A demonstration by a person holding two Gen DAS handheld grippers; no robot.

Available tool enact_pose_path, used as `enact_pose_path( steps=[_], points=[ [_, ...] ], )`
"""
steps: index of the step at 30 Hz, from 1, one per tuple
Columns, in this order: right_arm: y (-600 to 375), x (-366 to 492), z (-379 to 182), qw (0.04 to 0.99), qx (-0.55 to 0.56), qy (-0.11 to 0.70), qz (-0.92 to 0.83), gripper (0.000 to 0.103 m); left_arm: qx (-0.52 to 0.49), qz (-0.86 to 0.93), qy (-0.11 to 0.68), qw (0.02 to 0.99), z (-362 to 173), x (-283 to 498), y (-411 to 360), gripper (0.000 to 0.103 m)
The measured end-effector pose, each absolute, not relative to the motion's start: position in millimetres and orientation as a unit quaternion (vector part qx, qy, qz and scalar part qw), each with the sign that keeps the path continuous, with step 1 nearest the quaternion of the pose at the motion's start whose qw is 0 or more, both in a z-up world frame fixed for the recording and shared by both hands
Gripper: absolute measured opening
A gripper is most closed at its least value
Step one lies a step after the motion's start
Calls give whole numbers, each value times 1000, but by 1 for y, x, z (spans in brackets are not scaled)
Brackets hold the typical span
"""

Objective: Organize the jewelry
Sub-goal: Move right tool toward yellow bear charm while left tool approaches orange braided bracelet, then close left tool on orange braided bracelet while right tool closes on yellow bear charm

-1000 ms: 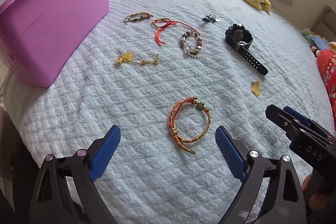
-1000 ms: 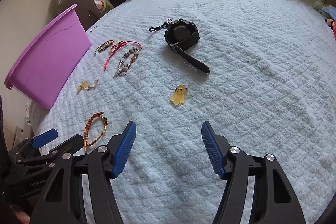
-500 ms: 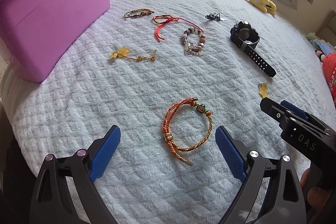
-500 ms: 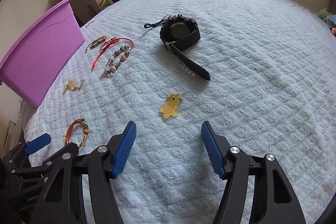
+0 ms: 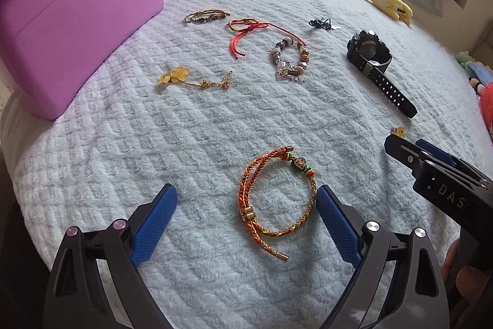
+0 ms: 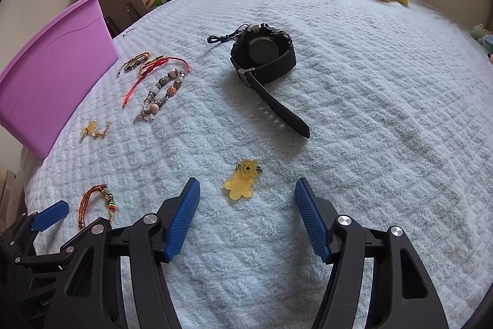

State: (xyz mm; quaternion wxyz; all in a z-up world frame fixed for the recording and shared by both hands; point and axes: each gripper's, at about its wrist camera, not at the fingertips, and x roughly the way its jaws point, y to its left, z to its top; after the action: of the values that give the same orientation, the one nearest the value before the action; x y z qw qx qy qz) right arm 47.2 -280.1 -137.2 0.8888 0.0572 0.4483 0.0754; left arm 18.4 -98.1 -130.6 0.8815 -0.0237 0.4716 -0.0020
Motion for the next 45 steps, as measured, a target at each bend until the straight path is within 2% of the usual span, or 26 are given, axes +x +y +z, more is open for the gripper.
enact_pose_path(
  steps=[11,18,23,26,28,31,34,38,41,45],
  points=[
    [-274,57,-142,893,32,443,72,61,-13,7,471,882,-138,29,-100,94],
    [-269,58,-144,892,18,447,65,56,-7,6,475,880,-140,31,-100,91],
    [-268,57,-144,893,10,446,63,53,-8,10,475,880,-137,27,-99,79],
    [-266,56,-143,893,2,445,62,44,-1,9,474,880,-135,25,-101,67],
    [-266,56,-142,893,2,446,66,33,1,-5,475,880,-132,23,-103,47],
    [-269,56,-141,893,10,445,69,24,15,0,475,880,-130,21,-105,29],
    [-276,55,-141,891,38,445,77,23,7,0,479,878,-128,22,-98,22],
    [-280,51,-138,892,50,443,75,23,2,-10,483,875,-126,23,-94,19],
    [-280,44,-136,892,58,443,74,23,-1,-23,483,875,-123,22,-90,11],
    [-282,34,-133,889,73,446,71,23,-7,-40,484,874,-120,21,-86,10]
  ],
)
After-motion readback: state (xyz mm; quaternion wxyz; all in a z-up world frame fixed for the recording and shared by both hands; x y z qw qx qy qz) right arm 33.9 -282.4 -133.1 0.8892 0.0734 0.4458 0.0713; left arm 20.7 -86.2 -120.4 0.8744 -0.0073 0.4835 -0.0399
